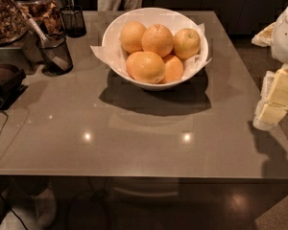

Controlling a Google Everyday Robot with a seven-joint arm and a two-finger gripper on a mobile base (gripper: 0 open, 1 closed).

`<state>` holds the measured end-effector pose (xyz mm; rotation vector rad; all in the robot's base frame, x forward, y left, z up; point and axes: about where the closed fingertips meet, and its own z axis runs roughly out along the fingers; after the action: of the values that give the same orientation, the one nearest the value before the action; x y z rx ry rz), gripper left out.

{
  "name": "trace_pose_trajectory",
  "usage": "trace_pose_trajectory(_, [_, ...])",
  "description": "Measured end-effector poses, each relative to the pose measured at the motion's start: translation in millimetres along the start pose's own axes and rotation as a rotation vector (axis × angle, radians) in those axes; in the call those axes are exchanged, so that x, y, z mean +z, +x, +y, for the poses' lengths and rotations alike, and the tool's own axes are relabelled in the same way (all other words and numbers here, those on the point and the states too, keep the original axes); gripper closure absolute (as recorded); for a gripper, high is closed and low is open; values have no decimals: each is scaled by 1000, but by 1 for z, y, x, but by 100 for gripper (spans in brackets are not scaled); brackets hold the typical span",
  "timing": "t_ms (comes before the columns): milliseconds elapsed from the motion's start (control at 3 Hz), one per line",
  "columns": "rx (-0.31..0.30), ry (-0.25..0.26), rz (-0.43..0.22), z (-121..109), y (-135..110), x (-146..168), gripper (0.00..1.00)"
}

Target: Pick orange from white bowl

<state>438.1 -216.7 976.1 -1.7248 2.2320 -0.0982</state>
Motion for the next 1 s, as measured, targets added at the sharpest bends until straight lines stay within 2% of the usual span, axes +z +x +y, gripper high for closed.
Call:
trace_pose_trajectory(333, [0, 0, 0, 0, 0, 0, 0])
trace_pose_trajectory(667, [19, 27, 16, -4, -4, -1, 0])
trace_pose_trajectory(1000, [89, 39, 47, -24, -16, 4, 0])
